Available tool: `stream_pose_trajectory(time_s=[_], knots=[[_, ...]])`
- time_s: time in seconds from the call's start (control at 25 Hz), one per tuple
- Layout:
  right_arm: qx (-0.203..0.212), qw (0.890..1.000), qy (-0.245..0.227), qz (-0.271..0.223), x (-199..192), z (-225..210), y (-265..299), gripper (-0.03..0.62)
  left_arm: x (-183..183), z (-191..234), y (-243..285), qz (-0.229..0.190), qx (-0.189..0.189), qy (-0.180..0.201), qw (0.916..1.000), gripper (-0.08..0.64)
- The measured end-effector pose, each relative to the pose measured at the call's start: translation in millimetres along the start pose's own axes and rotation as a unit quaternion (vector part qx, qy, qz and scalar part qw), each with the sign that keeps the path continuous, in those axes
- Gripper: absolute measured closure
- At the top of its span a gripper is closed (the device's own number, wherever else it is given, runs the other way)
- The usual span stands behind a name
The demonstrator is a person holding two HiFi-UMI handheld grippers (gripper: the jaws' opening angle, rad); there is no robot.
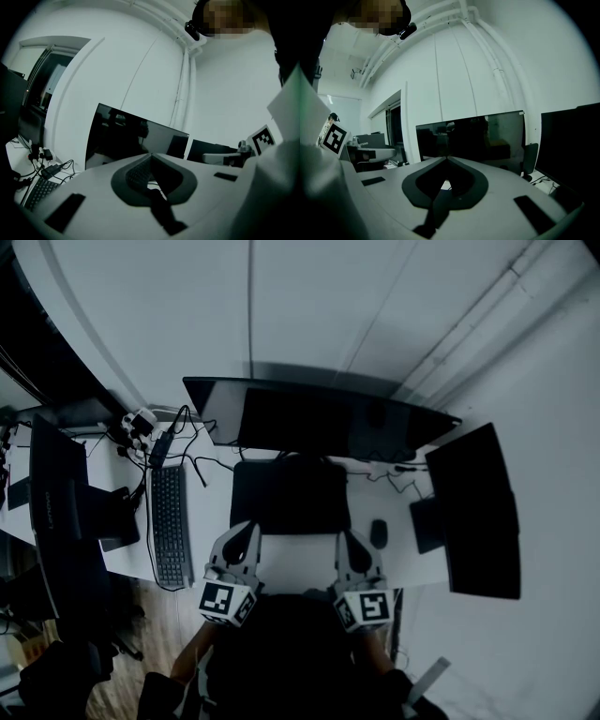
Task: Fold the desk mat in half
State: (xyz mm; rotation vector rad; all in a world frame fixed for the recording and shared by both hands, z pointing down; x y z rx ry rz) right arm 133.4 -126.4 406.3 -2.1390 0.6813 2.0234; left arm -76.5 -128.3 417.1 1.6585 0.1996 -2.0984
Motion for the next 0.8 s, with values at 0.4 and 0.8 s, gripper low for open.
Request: stream_pose_trajectory(time_s=[0.4,0.8], knots=[[0.009,1.0,0.008,0.007,-7.3,0.1,-0.7,0.586,-2.4,-2.7,-1.4,0.004,0.0,0.005,1.0,0.554],[0.019,1.0,-0.019,0.006,-12.6,-2.4,-2.3,0.586,-5.5,-3.6,-2.0,0.007,0.002,0.001,1.0,0.554]])
Point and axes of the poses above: the fingertips, and each gripper's own axes: y forward along the fingers, z to its left, x out of its top, the point moved 4 cm from there along -y, backward along the fingers
